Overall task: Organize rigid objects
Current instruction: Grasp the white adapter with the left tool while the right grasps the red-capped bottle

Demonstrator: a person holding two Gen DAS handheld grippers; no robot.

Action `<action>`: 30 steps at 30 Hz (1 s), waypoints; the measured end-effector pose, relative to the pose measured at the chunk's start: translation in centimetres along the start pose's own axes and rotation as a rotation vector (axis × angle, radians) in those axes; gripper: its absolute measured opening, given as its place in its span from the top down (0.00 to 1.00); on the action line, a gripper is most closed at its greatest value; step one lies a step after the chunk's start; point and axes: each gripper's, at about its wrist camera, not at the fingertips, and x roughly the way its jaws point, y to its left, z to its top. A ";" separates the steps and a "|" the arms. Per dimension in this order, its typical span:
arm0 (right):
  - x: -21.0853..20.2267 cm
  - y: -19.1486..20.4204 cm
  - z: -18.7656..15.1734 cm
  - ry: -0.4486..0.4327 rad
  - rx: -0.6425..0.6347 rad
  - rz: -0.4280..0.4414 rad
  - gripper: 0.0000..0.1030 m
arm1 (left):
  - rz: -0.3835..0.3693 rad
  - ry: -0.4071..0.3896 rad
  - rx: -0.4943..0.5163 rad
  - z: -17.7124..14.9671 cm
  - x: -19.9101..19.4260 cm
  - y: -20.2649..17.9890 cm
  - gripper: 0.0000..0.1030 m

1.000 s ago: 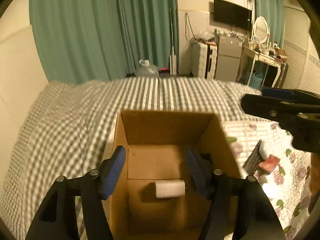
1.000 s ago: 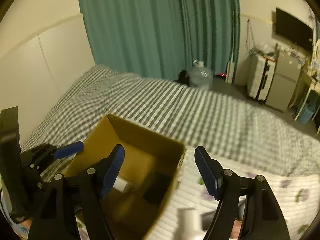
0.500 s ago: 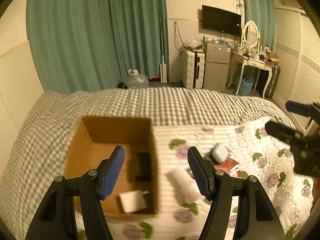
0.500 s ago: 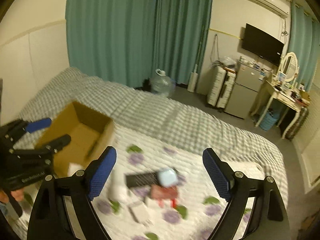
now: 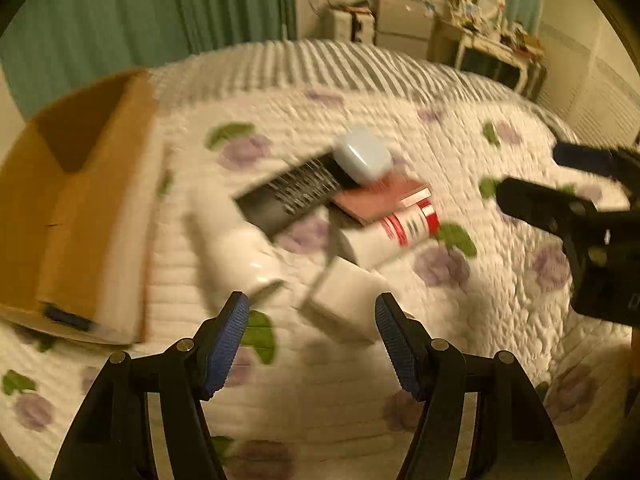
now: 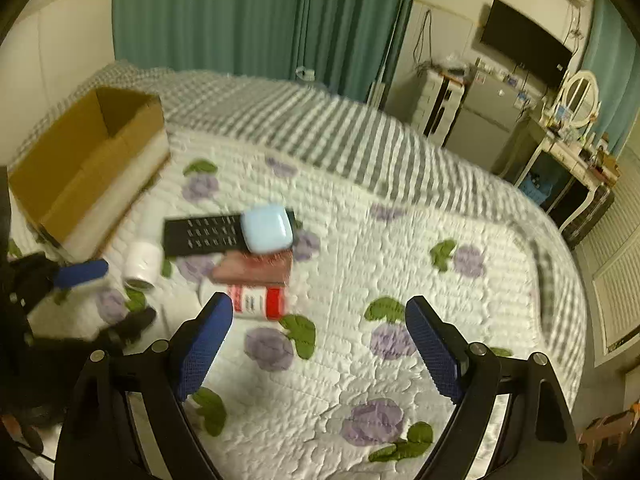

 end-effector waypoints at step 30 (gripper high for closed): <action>6.1 1.6 -0.4 0.151 0.015 0.129 0.14 | 0.005 -0.029 -0.112 -2.6 -2.0 5.2 0.36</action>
